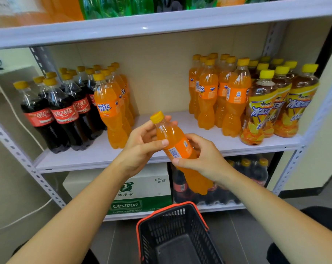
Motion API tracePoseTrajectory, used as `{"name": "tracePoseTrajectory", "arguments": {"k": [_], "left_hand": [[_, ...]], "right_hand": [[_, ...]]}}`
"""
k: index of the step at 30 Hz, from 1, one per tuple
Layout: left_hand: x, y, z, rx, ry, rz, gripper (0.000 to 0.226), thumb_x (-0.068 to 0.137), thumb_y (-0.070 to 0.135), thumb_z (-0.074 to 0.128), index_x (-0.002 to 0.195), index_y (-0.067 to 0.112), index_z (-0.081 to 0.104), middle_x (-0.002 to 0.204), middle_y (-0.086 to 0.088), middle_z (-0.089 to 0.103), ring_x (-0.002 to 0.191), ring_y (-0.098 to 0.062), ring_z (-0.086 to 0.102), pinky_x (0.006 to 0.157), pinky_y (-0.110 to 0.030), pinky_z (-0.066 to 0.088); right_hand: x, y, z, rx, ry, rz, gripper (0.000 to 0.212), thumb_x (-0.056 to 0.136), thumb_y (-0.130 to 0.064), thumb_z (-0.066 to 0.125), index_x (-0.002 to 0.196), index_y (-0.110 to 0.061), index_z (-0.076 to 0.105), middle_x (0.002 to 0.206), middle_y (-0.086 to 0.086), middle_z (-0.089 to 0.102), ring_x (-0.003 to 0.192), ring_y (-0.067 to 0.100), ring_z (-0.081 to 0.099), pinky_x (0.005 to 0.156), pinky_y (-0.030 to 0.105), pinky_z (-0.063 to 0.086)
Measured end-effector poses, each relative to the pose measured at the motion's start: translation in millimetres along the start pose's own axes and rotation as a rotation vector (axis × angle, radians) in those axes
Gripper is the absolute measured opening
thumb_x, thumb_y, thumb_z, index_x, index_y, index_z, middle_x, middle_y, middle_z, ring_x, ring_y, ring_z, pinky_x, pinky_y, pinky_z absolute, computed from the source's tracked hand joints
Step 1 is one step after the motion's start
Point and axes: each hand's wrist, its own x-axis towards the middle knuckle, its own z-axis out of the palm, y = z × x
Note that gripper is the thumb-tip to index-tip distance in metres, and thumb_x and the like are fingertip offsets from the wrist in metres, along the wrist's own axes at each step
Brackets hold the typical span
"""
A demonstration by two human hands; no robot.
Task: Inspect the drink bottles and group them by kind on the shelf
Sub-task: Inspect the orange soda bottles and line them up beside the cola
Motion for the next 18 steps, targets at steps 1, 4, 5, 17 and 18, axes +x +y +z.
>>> {"name": "tracePoseTrajectory", "arguments": {"k": [1, 4, 5, 17, 18], "left_hand": [[-0.6, 0.5, 0.7, 0.001, -0.013, -0.006, 0.062, 0.083, -0.002, 0.064, 0.142, 0.005, 0.049, 0.138, -0.014, 0.063, 0.125, -0.034, 0.062, 0.098, -0.044, 0.055], [-1.2, 5.1, 3.5, 0.024, 0.017, 0.007, 0.062, 0.081, -0.001, 0.066, 0.141, 0.006, 0.052, 0.137, -0.013, 0.065, 0.124, -0.027, 0.062, 0.096, -0.038, 0.055], [-1.5, 7.4, 3.9, 0.029, 0.050, 0.024, 0.060, 0.081, 0.001, 0.067, 0.139, 0.009, 0.054, 0.134, -0.013, 0.066, 0.124, -0.025, 0.063, 0.095, -0.036, 0.055], [-14.6, 23.5, 10.3, -0.007, 0.245, 0.123, 0.034, 0.086, 0.021, 0.074, 0.119, 0.015, 0.068, 0.107, -0.004, 0.077, 0.111, -0.021, 0.071, 0.088, -0.034, 0.057], [-15.4, 24.8, 10.6, -0.022, 0.229, 0.126, 0.033, 0.088, 0.017, 0.072, 0.121, 0.014, 0.067, 0.109, -0.005, 0.076, 0.112, -0.025, 0.070, 0.091, -0.037, 0.057]], "right_hand": [[-0.1, 0.6, -0.2, -0.011, 0.009, -0.009, 0.065, 0.074, -0.033, 0.091, 0.130, -0.025, 0.060, 0.117, -0.006, 0.070, 0.105, 0.011, 0.069, 0.093, 0.040, 0.059], [-1.8, 2.4, 2.3, -0.078, 0.067, -0.032, 0.068, 0.068, -0.037, 0.094, 0.126, -0.028, 0.060, 0.115, -0.008, 0.068, 0.102, 0.010, 0.067, 0.087, 0.031, 0.060], [-2.7, 2.9, 3.1, -0.109, 0.094, -0.045, 0.069, 0.066, -0.040, 0.095, 0.123, -0.032, 0.059, 0.114, -0.010, 0.067, 0.101, 0.009, 0.065, 0.082, 0.023, 0.058], [-19.2, -10.7, 14.5, -0.090, 0.076, -0.106, 0.068, 0.071, -0.045, 0.089, 0.125, -0.039, 0.049, 0.122, -0.012, 0.057, 0.105, 0.001, 0.060, 0.082, 0.013, 0.048], [-19.9, -12.7, 14.8, -0.005, 0.032, -0.087, 0.064, 0.074, -0.043, 0.088, 0.126, -0.037, 0.051, 0.120, -0.012, 0.062, 0.103, 0.003, 0.064, 0.083, 0.017, 0.052]]}}
